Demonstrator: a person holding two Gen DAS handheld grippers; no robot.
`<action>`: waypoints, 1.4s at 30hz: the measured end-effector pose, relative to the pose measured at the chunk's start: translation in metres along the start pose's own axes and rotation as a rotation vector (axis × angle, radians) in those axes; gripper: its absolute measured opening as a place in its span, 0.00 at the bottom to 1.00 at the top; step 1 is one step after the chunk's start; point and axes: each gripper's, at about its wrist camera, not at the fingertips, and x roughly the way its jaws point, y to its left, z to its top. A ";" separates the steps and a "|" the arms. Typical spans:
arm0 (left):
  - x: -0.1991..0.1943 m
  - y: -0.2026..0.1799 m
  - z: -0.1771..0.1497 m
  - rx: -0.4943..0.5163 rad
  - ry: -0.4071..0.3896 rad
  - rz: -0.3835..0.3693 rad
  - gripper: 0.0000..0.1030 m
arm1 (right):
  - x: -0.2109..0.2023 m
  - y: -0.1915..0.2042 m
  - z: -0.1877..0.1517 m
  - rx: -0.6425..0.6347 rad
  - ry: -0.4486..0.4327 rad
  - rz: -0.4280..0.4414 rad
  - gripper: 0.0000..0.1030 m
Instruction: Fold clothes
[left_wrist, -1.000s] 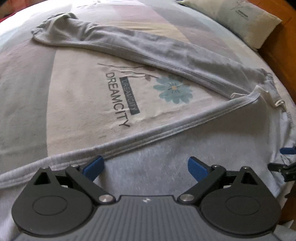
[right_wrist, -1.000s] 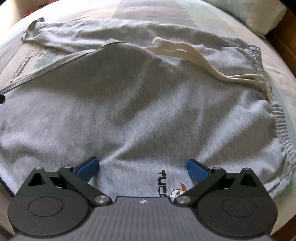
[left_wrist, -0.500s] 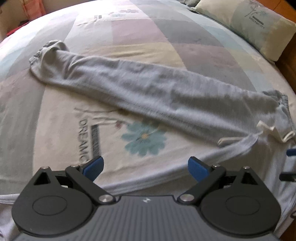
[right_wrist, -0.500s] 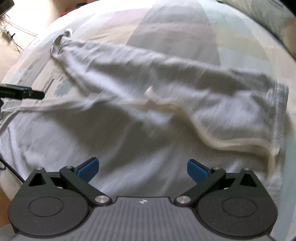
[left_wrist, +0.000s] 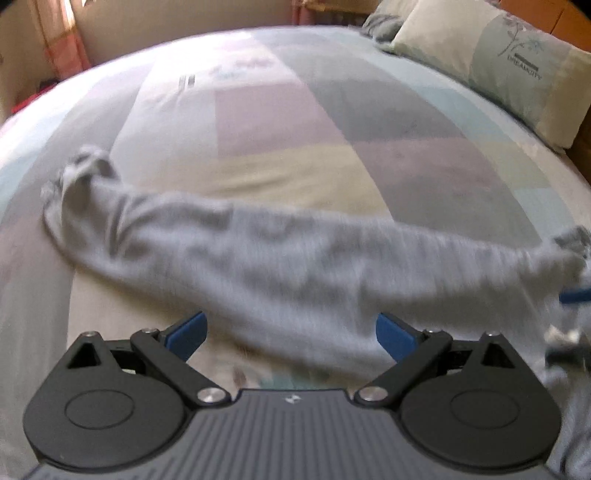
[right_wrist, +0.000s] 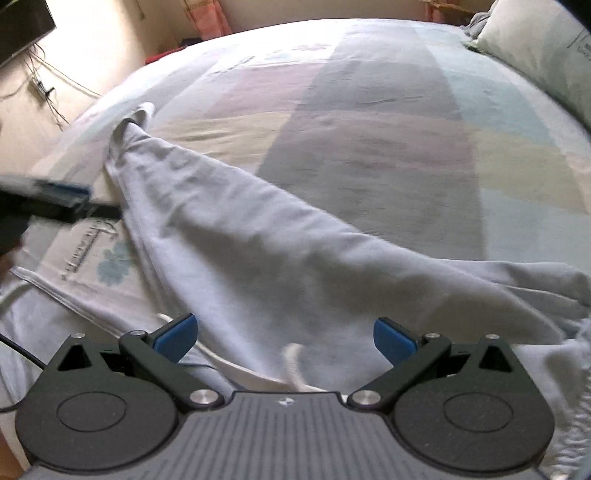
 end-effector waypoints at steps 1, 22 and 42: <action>0.005 0.002 0.006 0.014 -0.015 0.001 0.95 | 0.001 0.004 0.000 -0.001 0.001 0.003 1.00; 0.118 0.043 0.110 0.107 0.028 -0.050 0.95 | 0.011 0.019 0.044 0.088 0.058 0.032 1.00; 0.157 0.163 0.139 0.141 0.283 -0.056 0.95 | 0.168 0.014 0.184 0.120 0.226 0.424 1.00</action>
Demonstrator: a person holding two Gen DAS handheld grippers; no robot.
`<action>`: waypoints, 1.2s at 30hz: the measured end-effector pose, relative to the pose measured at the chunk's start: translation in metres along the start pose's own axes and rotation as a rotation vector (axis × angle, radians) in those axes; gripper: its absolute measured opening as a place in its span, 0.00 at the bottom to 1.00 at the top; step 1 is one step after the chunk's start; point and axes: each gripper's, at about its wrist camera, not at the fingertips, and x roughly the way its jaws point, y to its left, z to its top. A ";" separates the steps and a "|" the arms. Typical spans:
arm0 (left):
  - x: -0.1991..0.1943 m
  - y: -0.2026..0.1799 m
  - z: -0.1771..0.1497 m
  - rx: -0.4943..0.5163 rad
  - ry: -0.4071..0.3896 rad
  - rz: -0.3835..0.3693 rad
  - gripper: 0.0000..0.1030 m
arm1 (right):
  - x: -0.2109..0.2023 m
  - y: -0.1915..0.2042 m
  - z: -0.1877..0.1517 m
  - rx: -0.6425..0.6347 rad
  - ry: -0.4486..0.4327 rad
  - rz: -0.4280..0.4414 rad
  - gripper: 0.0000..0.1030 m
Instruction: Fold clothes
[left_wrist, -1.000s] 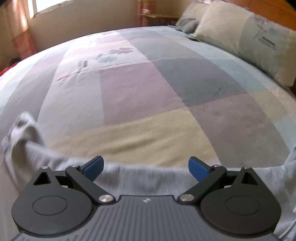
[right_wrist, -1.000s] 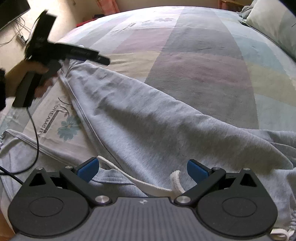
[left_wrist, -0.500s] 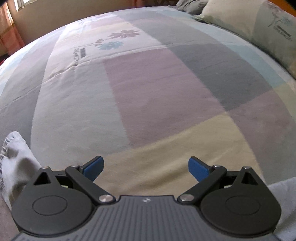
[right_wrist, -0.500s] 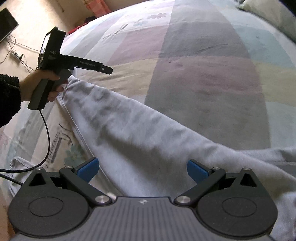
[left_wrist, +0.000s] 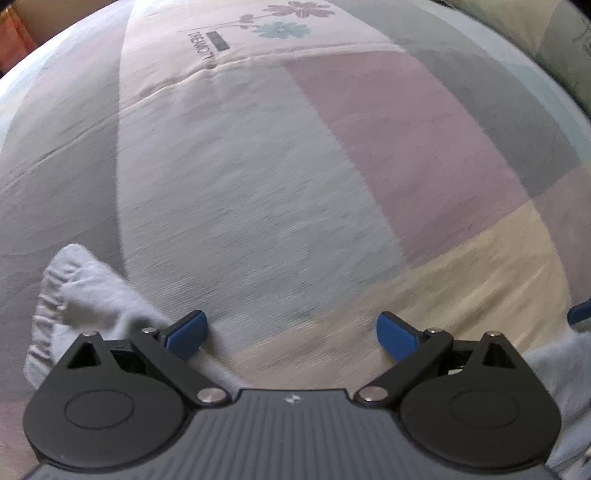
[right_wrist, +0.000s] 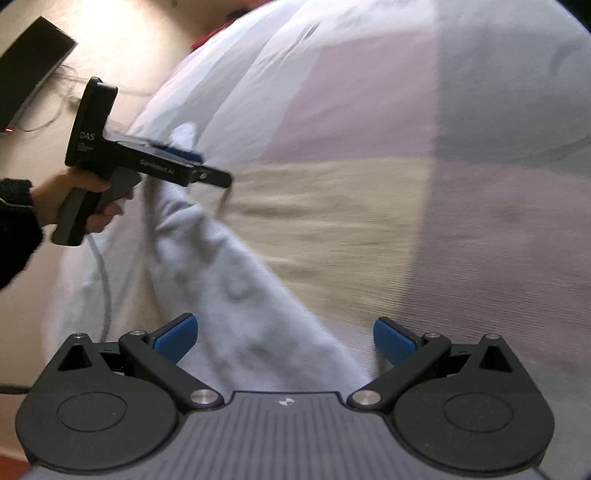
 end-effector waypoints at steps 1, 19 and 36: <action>-0.001 0.003 -0.004 0.015 0.003 0.015 0.95 | 0.006 -0.002 0.002 0.020 0.033 0.047 1.00; -0.061 0.026 -0.122 -0.117 -0.058 0.114 0.95 | 0.033 0.115 -0.071 -0.317 0.122 0.039 1.00; -0.083 -0.012 -0.124 -0.105 -0.124 -0.014 0.95 | 0.015 0.101 -0.071 -0.207 0.015 -0.026 1.00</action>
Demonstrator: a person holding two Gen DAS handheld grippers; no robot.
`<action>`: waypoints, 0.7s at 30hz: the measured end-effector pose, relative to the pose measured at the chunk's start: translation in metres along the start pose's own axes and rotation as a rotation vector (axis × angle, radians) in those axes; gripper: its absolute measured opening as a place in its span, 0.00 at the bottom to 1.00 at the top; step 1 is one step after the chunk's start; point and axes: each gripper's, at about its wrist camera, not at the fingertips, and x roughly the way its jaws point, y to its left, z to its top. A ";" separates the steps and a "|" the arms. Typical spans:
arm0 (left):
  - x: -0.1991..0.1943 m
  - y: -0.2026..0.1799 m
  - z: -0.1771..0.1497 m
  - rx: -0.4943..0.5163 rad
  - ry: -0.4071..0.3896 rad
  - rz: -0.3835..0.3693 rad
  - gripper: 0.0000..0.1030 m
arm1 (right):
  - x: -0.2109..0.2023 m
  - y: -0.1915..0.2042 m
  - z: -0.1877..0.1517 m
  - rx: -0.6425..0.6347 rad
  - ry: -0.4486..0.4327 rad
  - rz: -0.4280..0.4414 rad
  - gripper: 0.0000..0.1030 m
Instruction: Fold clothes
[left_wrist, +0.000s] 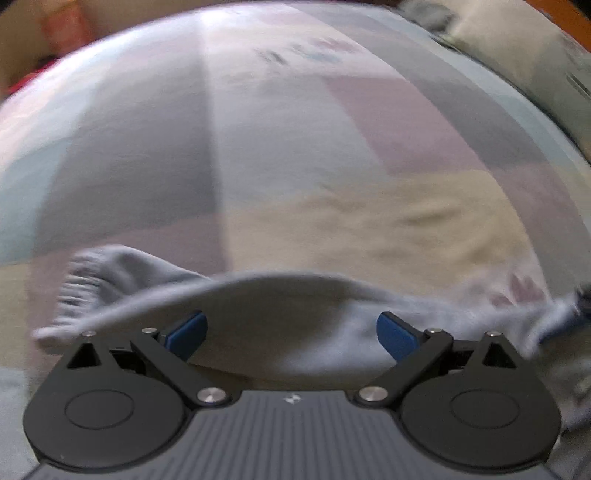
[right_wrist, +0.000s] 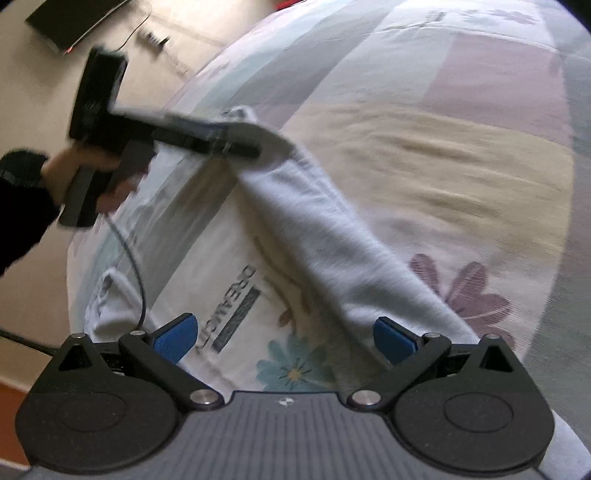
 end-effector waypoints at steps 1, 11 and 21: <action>0.001 -0.008 -0.002 0.034 0.007 -0.005 0.95 | 0.000 -0.002 -0.001 0.016 0.002 0.000 1.00; -0.013 -0.044 -0.008 0.335 -0.056 0.072 0.94 | -0.005 -0.001 -0.021 -0.009 0.000 -0.025 1.00; -0.023 0.000 -0.058 -0.011 -0.030 0.073 0.94 | 0.006 0.000 0.025 -0.128 -0.050 -0.019 0.88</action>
